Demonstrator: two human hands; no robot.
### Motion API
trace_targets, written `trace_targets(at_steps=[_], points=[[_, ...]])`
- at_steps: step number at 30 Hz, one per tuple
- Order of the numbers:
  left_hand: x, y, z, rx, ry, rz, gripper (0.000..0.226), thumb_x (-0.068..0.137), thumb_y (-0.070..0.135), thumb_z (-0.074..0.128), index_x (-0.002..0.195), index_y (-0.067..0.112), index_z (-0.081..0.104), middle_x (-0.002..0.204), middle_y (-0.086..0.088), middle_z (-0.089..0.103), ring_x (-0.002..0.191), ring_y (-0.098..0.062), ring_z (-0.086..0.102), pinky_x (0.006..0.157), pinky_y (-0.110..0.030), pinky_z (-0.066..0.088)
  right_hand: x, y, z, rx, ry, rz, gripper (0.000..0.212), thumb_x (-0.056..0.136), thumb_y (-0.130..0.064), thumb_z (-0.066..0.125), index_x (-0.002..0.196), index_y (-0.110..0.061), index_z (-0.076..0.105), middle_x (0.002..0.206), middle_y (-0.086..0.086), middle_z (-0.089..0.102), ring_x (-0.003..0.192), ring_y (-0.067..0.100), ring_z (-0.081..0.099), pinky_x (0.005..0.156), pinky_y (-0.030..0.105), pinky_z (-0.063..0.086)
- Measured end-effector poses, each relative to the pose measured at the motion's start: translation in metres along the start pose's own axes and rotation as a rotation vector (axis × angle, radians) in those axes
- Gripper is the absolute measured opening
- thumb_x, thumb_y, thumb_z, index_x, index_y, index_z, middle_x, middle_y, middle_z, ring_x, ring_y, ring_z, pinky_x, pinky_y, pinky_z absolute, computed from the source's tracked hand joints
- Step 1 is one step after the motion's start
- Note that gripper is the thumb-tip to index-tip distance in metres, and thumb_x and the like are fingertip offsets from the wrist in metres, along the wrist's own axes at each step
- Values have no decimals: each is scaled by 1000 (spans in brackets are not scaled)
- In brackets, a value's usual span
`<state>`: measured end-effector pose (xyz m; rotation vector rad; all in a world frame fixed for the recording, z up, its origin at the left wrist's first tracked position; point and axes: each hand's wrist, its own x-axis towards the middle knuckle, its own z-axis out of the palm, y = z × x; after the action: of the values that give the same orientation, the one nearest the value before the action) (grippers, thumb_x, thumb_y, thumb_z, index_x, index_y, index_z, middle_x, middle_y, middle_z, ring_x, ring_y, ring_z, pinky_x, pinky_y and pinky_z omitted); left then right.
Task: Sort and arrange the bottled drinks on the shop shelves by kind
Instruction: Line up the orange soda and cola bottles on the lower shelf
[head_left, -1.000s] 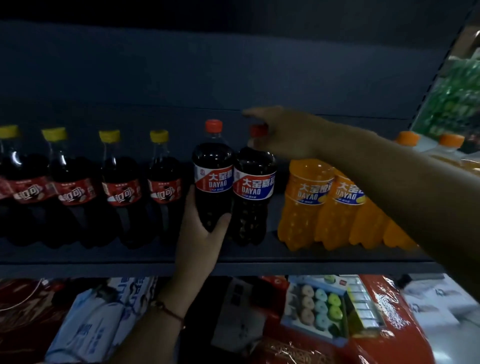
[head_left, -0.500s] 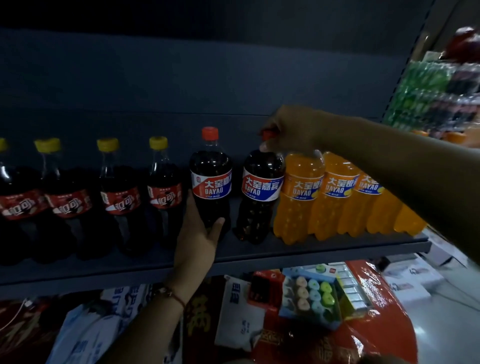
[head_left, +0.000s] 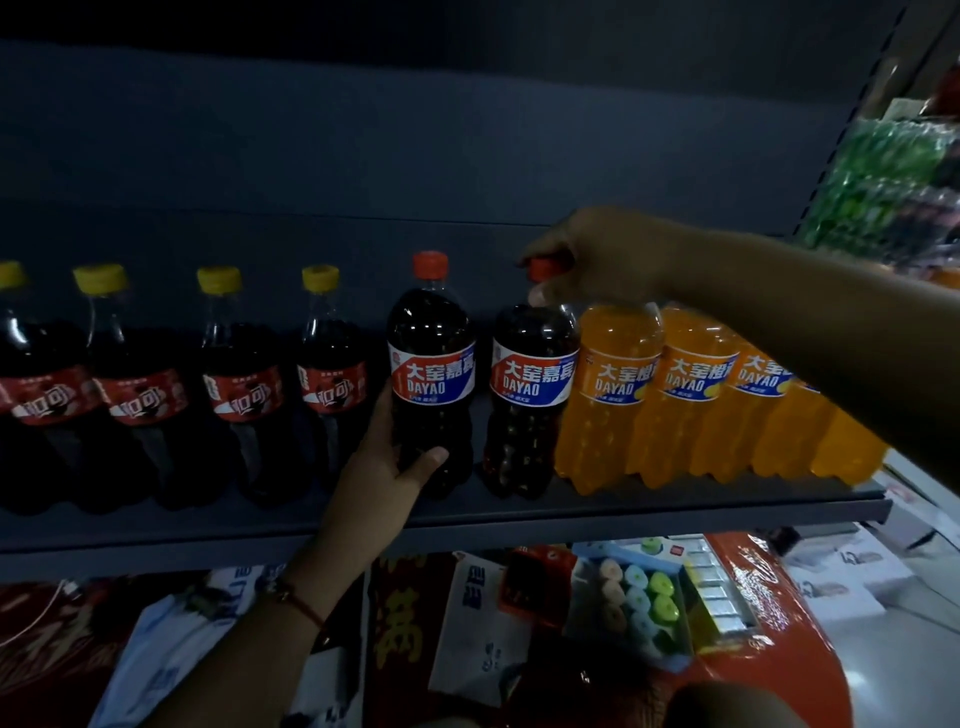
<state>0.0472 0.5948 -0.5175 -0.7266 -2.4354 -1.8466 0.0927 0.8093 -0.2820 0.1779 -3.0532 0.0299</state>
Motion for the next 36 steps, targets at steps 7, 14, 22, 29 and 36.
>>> trace_targets(at_steps=[7, 14, 22, 29, 36], points=[[4, 3, 5, 29, -44, 0, 87, 93, 24, 64, 152, 48, 6, 129, 45, 32, 126, 4, 37, 92, -4, 31, 1, 7, 10, 81, 66, -43, 55, 90, -35, 61, 141, -19, 46, 137, 4, 55, 121, 19, 52, 93, 27, 39], [-6, -2, 20, 102, 35, 18, 104, 80, 33, 79, 150, 54, 5, 140, 35, 39, 122, 14, 42, 100, -17, 38, -4, 16, 22, 126, 141, -27, 58, 90, -37, 61, 143, -26, 42, 142, 1, 50, 126, 18, 48, 93, 25, 35], [-6, -1, 24, 99, 66, -1, 103, 80, 30, 79, 148, 57, 7, 141, 29, 41, 126, 0, 45, 102, -28, 38, -7, 14, 33, 196, 234, 4, 57, 91, -35, 61, 143, -25, 42, 140, 0, 52, 123, 16, 50, 88, 22, 34], [-35, 19, 24, 355, 139, 59, 89, 90, 48, 61, 138, 65, -12, 146, 36, 13, 130, 12, 19, 108, -18, 24, -12, 9, 29, 163, 210, 48, 58, 91, -35, 60, 145, -25, 39, 141, 2, 48, 125, 17, 47, 90, 23, 33], [-60, -9, -48, 390, 600, 26, 76, 89, 50, 56, 153, 34, 18, 158, 3, 24, 145, -17, 23, 115, -39, 28, 10, -80, 18, 191, 349, -195, 56, 89, -48, 56, 141, -34, 41, 139, -3, 44, 120, 15, 46, 94, 26, 34]])
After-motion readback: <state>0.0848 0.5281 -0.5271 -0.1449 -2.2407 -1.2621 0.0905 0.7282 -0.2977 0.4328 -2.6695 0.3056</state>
